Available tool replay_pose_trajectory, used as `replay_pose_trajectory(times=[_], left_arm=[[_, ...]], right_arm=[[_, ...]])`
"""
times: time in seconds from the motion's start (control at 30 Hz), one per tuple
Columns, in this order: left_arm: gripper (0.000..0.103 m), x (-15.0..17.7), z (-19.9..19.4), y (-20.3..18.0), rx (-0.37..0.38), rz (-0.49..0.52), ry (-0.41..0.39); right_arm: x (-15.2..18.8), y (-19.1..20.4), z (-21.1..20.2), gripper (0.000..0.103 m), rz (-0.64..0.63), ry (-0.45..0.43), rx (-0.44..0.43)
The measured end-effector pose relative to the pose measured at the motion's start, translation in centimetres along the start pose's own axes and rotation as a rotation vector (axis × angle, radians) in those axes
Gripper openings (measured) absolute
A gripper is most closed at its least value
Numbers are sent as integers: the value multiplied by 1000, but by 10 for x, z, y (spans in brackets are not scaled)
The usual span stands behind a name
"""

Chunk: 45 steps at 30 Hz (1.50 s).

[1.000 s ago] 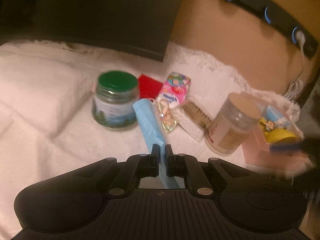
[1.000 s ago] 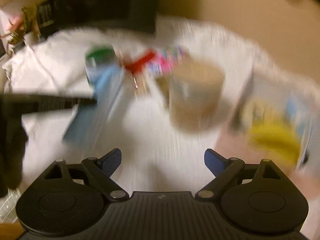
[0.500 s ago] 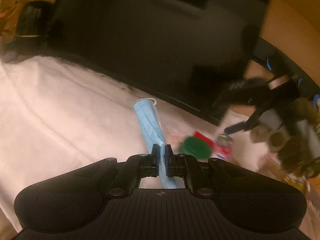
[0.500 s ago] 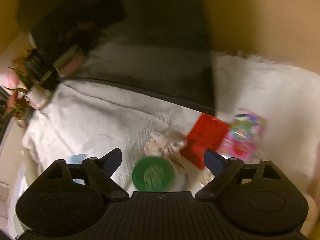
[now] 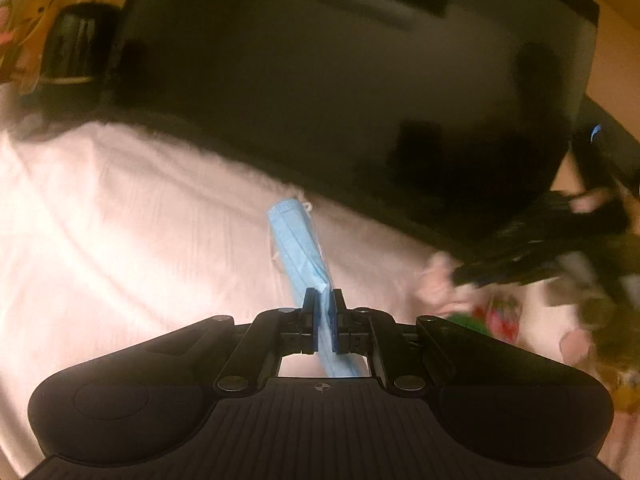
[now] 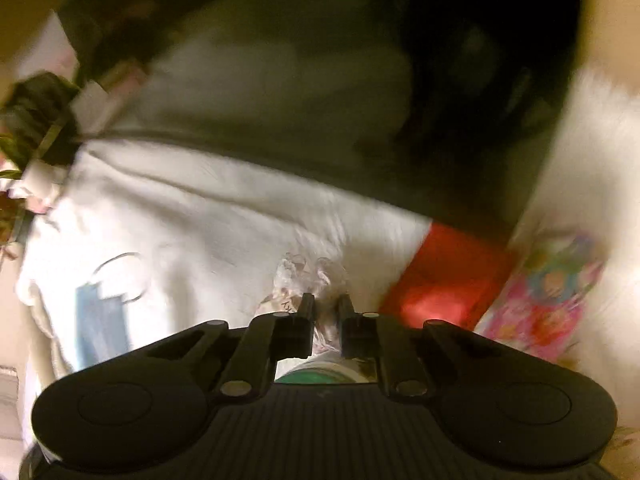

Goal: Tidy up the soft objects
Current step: 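Carry the mask toward the pink box with the left tool while the right tool grasps the white lace item, then lower the mask and lace item into the pink box and open both tools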

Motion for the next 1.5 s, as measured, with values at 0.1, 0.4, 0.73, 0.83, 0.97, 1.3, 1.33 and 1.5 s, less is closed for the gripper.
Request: replay_pose_trajectory(times=[0.1,0.4,0.73,0.83,0.97,1.3,1.33,1.5], left_arm=[[7,-27,8,-15,27,-9,-46],[8,-68,13,-136,278,26,-138],[8,-12,28,-302,612,38,8],[8,11,32,-341,659,69,58],[8,46,37,-379,699,70,159],[14,154,104,-436,638,71,521],[15,159,104,-437,631,83,507],[15,169,92,-452,649,247,464]], right_arm=[[-16,4,-59,11,-35,-122,-46],[-29,-42,-243,11,-78,-461,28],[22,-162,-384,11,15,-613,231],[40,-193,-400,11,47,-623,295],[59,-238,-427,11,103,-636,315],[100,-302,-376,12,203,-504,366],[102,-306,-369,12,204,-490,372],[105,-320,-338,12,256,-443,324]])
Point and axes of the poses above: each gripper's, at about its wrist camera, not at the fingertips, and z roughly the way its jaws point, y to its left, x to its underside, the point moved 3 cm from there along z, roughly the way its jaws point, and after that the axes turned 10 degrees about -y, right-handed, at the moved point
